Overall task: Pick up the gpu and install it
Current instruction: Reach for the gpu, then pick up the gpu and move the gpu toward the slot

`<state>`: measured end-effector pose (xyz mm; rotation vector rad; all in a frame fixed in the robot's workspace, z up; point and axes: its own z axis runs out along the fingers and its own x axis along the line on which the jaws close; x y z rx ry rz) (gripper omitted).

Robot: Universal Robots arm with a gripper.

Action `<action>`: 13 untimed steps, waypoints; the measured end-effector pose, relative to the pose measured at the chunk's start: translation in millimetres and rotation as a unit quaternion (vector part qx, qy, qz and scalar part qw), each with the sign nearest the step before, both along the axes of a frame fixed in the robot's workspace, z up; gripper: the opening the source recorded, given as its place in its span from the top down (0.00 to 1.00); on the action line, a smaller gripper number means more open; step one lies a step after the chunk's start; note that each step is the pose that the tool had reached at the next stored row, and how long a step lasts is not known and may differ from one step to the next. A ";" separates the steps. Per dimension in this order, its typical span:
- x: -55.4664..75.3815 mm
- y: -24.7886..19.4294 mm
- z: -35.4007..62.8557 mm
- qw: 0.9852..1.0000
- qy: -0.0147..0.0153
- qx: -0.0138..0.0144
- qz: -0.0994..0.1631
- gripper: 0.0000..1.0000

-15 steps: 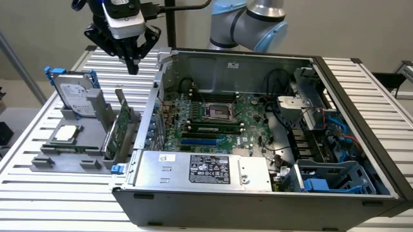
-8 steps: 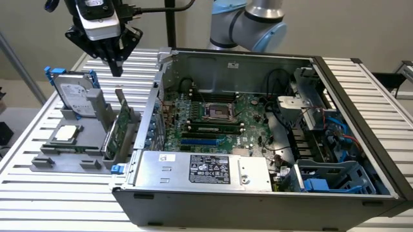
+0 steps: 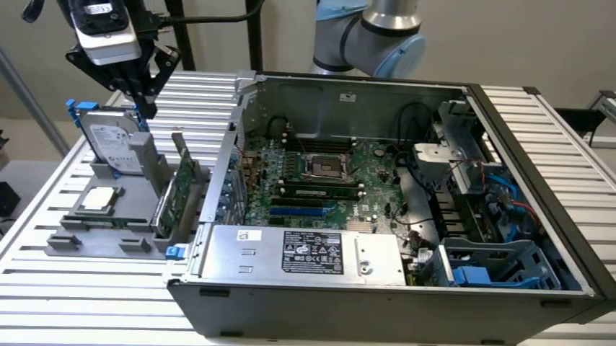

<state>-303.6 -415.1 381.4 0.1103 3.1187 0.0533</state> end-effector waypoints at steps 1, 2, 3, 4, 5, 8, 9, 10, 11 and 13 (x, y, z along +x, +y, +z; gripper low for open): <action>-0.2 -0.1 0.0 1.000 0.000 0.000 0.000 0.89; -0.2 -0.1 0.0 1.000 0.000 0.000 0.000 0.89; -0.2 -0.1 0.0 1.000 0.000 0.000 0.000 0.89; -0.2 -0.1 0.0 1.000 0.000 0.000 0.000 0.89; -0.2 -0.1 0.0 1.000 0.000 0.000 0.000 0.89; -0.2 0.0 0.0 1.000 0.000 0.000 0.000 0.89; -0.2 0.0 0.0 1.000 0.000 0.000 0.000 0.89; -0.2 -0.1 0.0 1.000 0.000 0.000 0.000 0.89; -0.2 -0.1 0.0 1.000 0.000 0.000 0.000 0.89; -0.2 0.0 0.0 1.000 0.000 0.000 0.000 0.89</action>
